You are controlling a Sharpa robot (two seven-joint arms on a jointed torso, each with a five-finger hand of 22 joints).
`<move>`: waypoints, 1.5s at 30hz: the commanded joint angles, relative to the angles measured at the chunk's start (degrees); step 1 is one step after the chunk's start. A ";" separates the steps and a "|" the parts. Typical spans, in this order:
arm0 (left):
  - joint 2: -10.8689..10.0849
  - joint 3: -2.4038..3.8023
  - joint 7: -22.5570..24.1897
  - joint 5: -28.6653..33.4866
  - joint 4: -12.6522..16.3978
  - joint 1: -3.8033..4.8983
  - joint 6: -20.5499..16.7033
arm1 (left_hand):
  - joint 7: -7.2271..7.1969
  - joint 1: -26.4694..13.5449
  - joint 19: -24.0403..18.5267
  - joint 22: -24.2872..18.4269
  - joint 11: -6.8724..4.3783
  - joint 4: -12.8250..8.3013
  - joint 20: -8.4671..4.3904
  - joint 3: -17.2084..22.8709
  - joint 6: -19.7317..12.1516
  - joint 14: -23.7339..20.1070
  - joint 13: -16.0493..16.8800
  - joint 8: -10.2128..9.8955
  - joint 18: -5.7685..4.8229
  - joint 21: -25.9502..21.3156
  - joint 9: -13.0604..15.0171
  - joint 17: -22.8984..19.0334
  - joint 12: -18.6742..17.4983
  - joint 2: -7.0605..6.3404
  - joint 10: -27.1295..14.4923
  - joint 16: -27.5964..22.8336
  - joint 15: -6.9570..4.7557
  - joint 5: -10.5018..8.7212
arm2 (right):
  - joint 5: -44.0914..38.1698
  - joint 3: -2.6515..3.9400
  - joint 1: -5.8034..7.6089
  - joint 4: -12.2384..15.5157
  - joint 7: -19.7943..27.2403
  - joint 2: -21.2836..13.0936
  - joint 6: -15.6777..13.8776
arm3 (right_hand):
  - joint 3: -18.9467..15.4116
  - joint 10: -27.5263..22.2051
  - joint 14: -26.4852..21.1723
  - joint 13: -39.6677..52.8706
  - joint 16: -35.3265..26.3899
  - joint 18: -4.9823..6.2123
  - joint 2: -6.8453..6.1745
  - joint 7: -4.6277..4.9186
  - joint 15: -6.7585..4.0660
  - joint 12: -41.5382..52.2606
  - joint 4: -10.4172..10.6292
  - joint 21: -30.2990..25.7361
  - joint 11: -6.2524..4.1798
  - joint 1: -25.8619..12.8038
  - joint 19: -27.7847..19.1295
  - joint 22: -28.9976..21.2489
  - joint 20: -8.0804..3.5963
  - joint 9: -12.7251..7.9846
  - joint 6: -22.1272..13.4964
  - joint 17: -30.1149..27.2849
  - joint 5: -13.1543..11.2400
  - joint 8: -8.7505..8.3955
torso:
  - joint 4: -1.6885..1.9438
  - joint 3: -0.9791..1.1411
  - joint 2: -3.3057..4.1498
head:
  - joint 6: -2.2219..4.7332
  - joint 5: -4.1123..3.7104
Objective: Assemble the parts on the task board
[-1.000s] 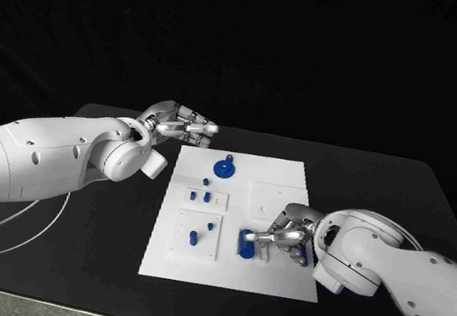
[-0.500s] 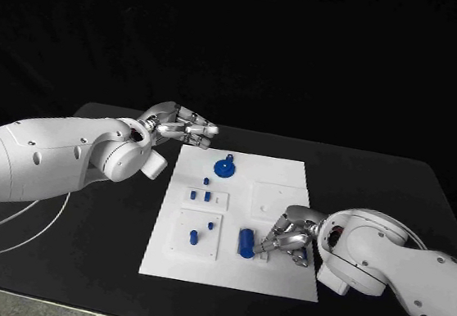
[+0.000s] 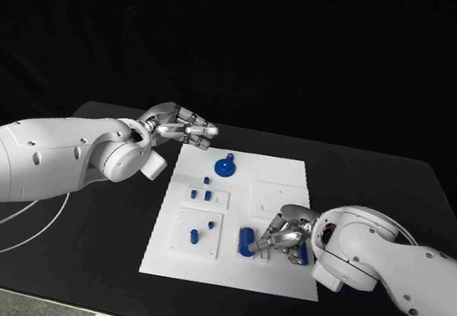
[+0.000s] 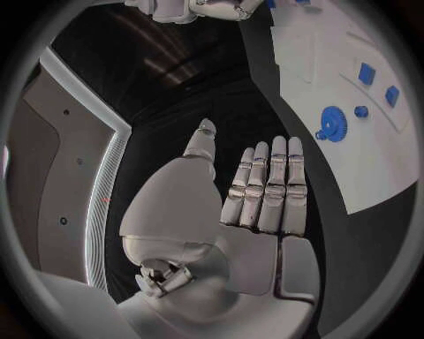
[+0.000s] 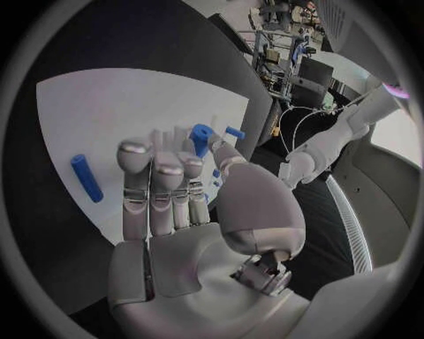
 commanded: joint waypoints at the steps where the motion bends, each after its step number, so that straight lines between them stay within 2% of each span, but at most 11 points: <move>1: 0.07 0.01 0.19 -0.09 0.11 0.03 0.80 | 0.01 0.03 0.15 -0.06 0.04 0.34 0.36 0.06 -0.24 -0.35 0.02 0.10 -0.46 0.31 -0.01 0.00 -0.11 -0.37 -0.18 -0.34 0.04 -0.15 | -1.39 -0.05 -0.10 -0.55 -1.18 0.43 -0.97 | -0.05 0.46 0.00 0.04 0.33 -0.15 0.04 0.07 -0.33 0.39 0.78 0.44 -0.06 -0.56 2.92 0.07 0.06 0.12 0.30 0.10 -0.06 -0.21 | 0.01 0.01 0.02 | -0.13 0.16; 11: -0.09 -0.07 0.00 -0.11 0.18 0.03 0.88 | 0.01 -0.05 0.13 -0.34 0.04 0.15 0.38 -0.03 -0.27 -0.40 0.03 0.10 -0.44 0.45 -0.01 0.00 -0.10 -0.17 -0.18 -0.35 0.06 -0.17 | -1.95 -0.32 -0.32 -2.59 -1.57 1.81 -1.00 | 0.00 0.52 0.03 0.08 0.58 -0.22 0.61 0.02 -0.30 0.47 0.95 0.79 -0.09 -0.47 2.94 0.19 0.09 0.22 0.32 0.28 0.87 -0.22 | -0.08 0.02 0.02 | -0.17 0.36; 20: -0.18 -0.11 -0.24 -0.13 0.19 0.03 0.99 | 0.00 0.04 0.11 -0.46 0.04 0.09 0.38 -0.01 -0.28 -0.45 0.02 0.10 -0.44 0.50 -0.01 0.00 -0.11 -0.10 -0.22 -0.36 0.07 -0.20 | -1.37 -0.81 -0.64 -3.25 -1.59 2.45 1.02 | -0.10 0.42 0.00 0.03 0.50 -0.24 0.44 0.05 -0.27 0.33 0.55 0.62 -0.07 -0.33 2.88 0.15 0.11 0.23 0.24 0.20 1.08 -0.21 | -0.09 0.04 0.02 | -0.23 0.40; 29: -0.20 -0.14 -0.32 -0.14 0.13 0.03 1.05 | 0.00 0.04 0.11 -0.46 0.04 0.09 0.38 -0.01 -0.28 -0.45 0.02 0.10 -0.44 0.50 -0.01 0.00 -0.11 -0.10 -0.22 -0.36 0.07 -0.20 | -1.87 -1.07 -0.98 -3.52 -1.52 2.70 0.49 | -0.51 0.44 -0.01 0.06 0.48 -0.24 0.17 0.05 -0.27 0.39 -0.37 0.54 -0.06 -0.19 2.89 0.15 0.11 0.24 0.31 0.16 0.54 -0.21 | -0.12 0.10 0.03 | -0.25 0.34; 31: -0.22 -0.14 -0.32 -0.15 0.12 0.03 1.06 | 0.00 0.04 0.11 -0.46 0.04 0.09 0.38 -0.01 -0.28 -0.45 0.02 0.10 -0.44 0.50 -0.01 0.00 -0.11 -0.10 -0.22 -0.36 0.07 -0.20 | -2.18 -1.09 -1.04 -3.36 -1.16 2.58 -0.03 | -0.90 0.46 -0.01 0.06 0.47 -0.22 -0.35 0.10 -0.26 0.39 0.21 0.55 -0.03 -0.77 2.91 0.16 0.11 0.25 0.34 0.15 -0.15 -0.21 | -0.13 0.10 0.03 | -0.27 0.32; 36: -0.23 -0.15 -0.33 -0.15 0.06 0.03 1.07 | 0.00 0.04 0.11 -0.46 0.04 0.09 0.38 -0.01 -0.28 -0.45 0.02 0.10 -0.44 0.50 -0.01 0.00 -0.11 -0.10 -0.22 -0.36 0.07 -0.20 | -2.18 -1.11 -1.21 -2.82 1.04 2.17 -1.82 | -2.11 0.55 -0.02 0.04 0.48 -0.09 -1.14 0.15 -0.29 0.42 3.90 0.66 0.01 -0.85 2.92 0.16 0.09 0.43 0.29 0.15 -0.38 -0.21 | -0.14 0.11 0.03 | -0.20 0.35; 38: -0.24 -0.15 -0.32 -0.15 0.05 0.03 1.05 | 0.01 0.01 0.10 -0.52 0.04 0.03 0.38 -0.04 -0.27 -0.45 0.02 0.10 -0.44 0.53 -0.01 0.00 -0.11 0.01 -0.22 -0.35 0.08 -0.19 | -1.75 -1.11 -1.29 -2.56 2.23 2.03 -2.67 | -2.85 0.56 -0.03 0.04 0.49 -0.04 -0.89 0.19 -0.29 0.43 5.26 0.74 0.03 -1.36 2.95 0.16 0.09 0.51 0.23 0.16 -0.44 -0.21 | -0.13 0.10 0.02 | -0.19 0.37; 42: -0.27 -0.15 -0.32 -0.15 0.04 0.03 1.05 | 0.01 -0.03 0.09 -0.58 0.04 -0.03 0.38 -0.08 -0.27 -0.44 0.02 0.11 -0.43 0.56 -0.01 0.00 -0.11 0.15 -0.22 -0.35 0.08 -0.19 | -0.97 -1.10 -1.37 -2.22 4.11 1.87 -3.80 | -6.33 0.58 -0.04 0.06 0.51 0.07 -0.19 0.28 -0.31 0.47 6.54 0.78 0.08 -1.92 2.94 0.08 0.07 0.77 0.12 0.19 0.24 -0.19 | -0.12 0.12 0.01 | -0.16 0.42; 45: -0.27 -0.16 -0.31 -0.15 0.02 0.03 1.04 | 0.01 -0.03 0.09 -0.58 0.04 -0.03 0.38 -0.08 -0.27 -0.44 0.02 0.11 -0.43 0.56 -0.01 0.00 -0.11 0.15 -0.22 -0.35 0.08 -0.19 | -0.54 -1.07 -1.40 -1.97 5.25 1.69 -4.36 | -10.38 0.60 -0.05 0.09 0.53 0.11 0.97 0.27 -0.33 0.52 7.22 1.09 0.08 -1.95 2.97 0.13 0.05 1.03 0.02 0.23 1.00 -0.18 | -0.14 0.12 0.02 | 0.01 0.42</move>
